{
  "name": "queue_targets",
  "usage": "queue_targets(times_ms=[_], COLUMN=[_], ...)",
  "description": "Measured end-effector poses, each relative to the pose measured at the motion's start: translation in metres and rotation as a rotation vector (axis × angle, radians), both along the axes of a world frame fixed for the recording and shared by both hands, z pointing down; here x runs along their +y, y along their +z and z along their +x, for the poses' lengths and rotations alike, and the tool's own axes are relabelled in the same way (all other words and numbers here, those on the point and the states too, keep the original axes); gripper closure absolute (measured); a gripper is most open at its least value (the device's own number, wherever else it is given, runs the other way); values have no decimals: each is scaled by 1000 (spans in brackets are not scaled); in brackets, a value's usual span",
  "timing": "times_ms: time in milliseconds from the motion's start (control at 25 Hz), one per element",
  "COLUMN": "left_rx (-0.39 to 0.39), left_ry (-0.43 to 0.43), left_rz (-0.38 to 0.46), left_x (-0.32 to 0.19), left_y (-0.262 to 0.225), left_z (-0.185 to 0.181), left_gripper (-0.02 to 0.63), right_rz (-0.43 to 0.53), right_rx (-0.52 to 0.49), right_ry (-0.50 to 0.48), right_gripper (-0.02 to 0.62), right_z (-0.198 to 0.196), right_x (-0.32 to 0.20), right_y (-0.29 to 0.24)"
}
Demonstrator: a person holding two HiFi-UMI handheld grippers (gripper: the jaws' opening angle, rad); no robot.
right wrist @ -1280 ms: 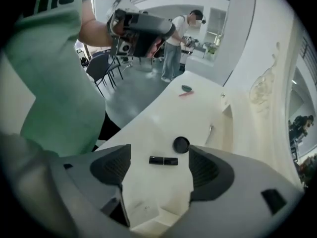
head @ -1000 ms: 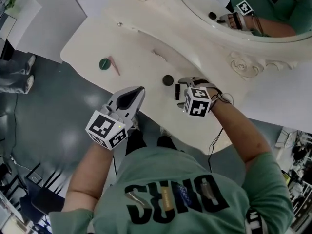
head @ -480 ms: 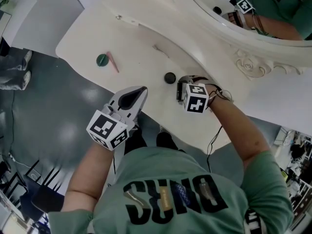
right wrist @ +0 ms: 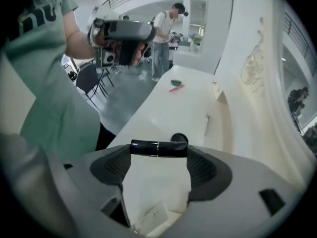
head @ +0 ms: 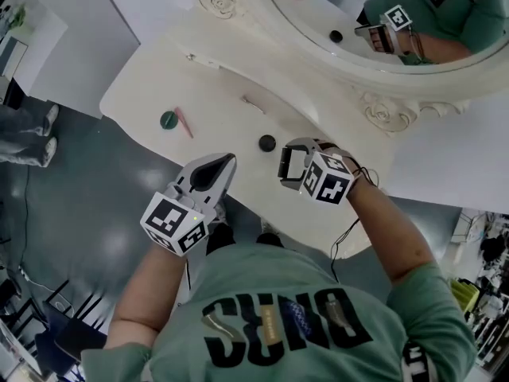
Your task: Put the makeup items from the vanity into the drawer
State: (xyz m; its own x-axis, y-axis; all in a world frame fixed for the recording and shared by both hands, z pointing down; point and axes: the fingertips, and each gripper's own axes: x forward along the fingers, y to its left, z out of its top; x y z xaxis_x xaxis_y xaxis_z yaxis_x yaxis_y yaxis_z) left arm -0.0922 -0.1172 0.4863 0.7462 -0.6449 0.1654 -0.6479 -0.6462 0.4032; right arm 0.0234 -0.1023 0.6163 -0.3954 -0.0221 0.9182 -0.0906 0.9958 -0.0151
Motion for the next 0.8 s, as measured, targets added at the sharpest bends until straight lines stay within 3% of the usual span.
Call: queue_targets(times_ms=[200,400,600,800], left_rx=[-6,-9,21,44], left_ry=[7,37,63,108], left_rz=[91,237,340,427], left_x=[2,-3,12,25], left_y=[-68,-148,-223,-278], left_z=[7,14,24,42], left_gripper=[598,598,598,598], right_rz=[64,212,297,394], right_rx=[-277,-507,-680,-772], right_ry=[175,272,319,340], right_gripper=[233,233,233,233], right_z=[2,17,39,65], right_x=[-5,-19,-2,15], right_y=[-111,-225,-318,-379])
